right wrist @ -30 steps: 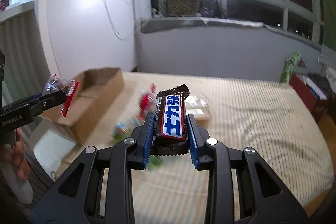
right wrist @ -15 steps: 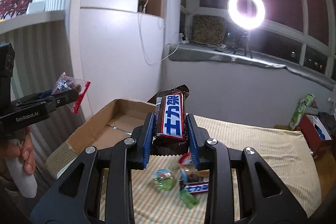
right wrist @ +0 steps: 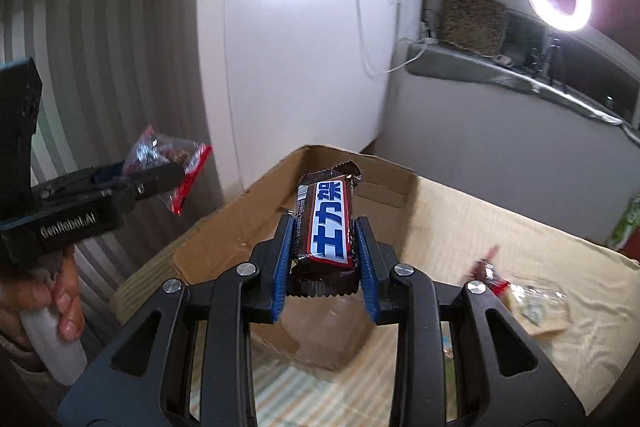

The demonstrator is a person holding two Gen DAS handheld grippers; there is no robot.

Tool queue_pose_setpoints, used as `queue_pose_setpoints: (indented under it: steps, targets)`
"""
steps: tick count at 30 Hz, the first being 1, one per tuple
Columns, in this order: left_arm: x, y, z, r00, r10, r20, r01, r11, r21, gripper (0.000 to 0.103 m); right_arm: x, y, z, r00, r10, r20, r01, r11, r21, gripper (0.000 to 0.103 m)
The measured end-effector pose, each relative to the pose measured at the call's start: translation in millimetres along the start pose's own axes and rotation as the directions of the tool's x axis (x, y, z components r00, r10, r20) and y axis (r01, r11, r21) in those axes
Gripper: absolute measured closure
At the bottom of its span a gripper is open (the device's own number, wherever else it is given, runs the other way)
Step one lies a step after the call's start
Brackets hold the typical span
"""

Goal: Organize snacks
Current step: 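Carry both snacks over the cardboard box and open both tools to drop them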

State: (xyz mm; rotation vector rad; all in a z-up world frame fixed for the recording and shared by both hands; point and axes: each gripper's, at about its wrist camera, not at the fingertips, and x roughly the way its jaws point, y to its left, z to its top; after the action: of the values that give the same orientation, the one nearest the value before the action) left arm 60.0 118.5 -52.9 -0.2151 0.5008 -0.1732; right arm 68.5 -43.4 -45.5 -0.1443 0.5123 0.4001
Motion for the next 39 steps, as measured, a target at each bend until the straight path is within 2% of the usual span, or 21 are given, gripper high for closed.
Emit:
queue_pose_setpoints:
  steps: [4,8,15,16,17,18,20,24,27,33,39]
  targets:
    - [-3,10,11,0.999,0.025,0.026,-0.025,1.000,-0.007,0.045,15,1,-3,1.000,0.019,-0.015,-0.018,1.000,0.005,0.072]
    - [4,4,20,0.999,0.004,0.033,-0.004,1.000,0.013,0.045,27,-1,-14,0.998,0.021,-0.050,-0.020,1.000,0.022,0.072]
    - [49,-18,16,0.997,-0.064,-0.050,0.066,0.997,0.039,0.045,48,-2,-36,0.991,0.041,-0.123,-0.036,0.998,0.049,0.070]
    - [54,-21,13,0.995,-0.069,-0.067,0.072,0.997,0.041,0.044,52,-1,-39,0.989,0.051,-0.141,-0.046,0.998,0.039,0.062]
    - [61,-25,10,0.994,-0.071,-0.087,0.075,0.996,0.048,0.041,54,0,-40,0.987,0.046,-0.152,-0.043,0.999,0.028,0.049]
    - [64,-25,9,0.993,-0.069,-0.099,0.075,0.996,0.052,0.039,53,0,-42,0.988,0.036,-0.153,-0.033,0.999,0.021,0.044]
    - [71,-28,3,0.991,-0.046,-0.125,0.054,0.997,0.061,0.022,48,-1,-45,0.989,0.039,-0.142,-0.036,0.999,0.021,0.041]
    - [59,-18,-4,0.993,0.002,-0.122,0.004,0.999,0.048,0.021,46,0,-53,0.986,0.035,-0.164,-0.034,0.999,0.010,0.041]
    - [45,-2,-2,0.994,0.020,-0.103,-0.019,1.000,0.012,0.021,48,6,-55,0.988,0.042,-0.149,-0.039,0.999,0.022,0.041]
    - [7,16,0,0.998,0.034,-0.049,-0.036,0.999,-0.024,0.021,52,24,-56,0.988,0.078,-0.134,-0.075,0.997,0.030,0.041]
    - [-9,21,1,0.998,0.043,-0.040,-0.044,0.999,-0.023,0.021,36,28,-50,0.994,0.048,-0.098,-0.044,0.998,0.040,0.041]
